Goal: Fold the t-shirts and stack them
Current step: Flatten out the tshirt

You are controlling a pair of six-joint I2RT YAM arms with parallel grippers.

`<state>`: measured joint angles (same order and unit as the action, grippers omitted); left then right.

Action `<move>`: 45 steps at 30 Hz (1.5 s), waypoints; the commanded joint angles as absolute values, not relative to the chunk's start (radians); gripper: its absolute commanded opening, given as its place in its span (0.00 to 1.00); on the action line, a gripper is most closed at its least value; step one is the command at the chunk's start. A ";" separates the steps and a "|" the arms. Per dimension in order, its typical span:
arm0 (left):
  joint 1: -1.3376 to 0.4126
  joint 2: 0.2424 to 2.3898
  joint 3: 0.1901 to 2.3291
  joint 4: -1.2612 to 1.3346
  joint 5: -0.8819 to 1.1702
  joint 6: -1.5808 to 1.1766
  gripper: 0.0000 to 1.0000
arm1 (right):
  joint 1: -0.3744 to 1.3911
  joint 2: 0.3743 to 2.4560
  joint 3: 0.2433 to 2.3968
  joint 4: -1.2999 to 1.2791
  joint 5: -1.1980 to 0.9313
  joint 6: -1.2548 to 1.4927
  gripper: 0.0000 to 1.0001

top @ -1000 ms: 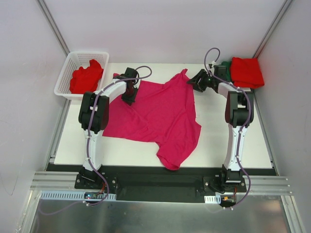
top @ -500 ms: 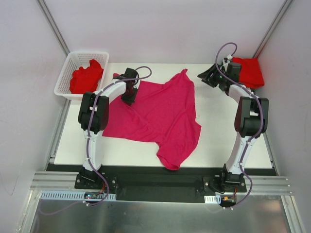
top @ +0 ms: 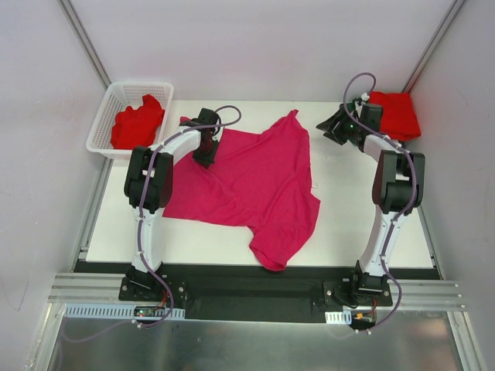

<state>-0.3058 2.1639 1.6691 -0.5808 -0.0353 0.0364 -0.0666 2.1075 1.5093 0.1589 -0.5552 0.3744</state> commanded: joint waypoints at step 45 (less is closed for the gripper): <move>-0.295 2.140 1.647 -0.630 -0.045 0.032 0.00 | -0.083 2.345 1.491 0.873 -0.841 0.989 0.60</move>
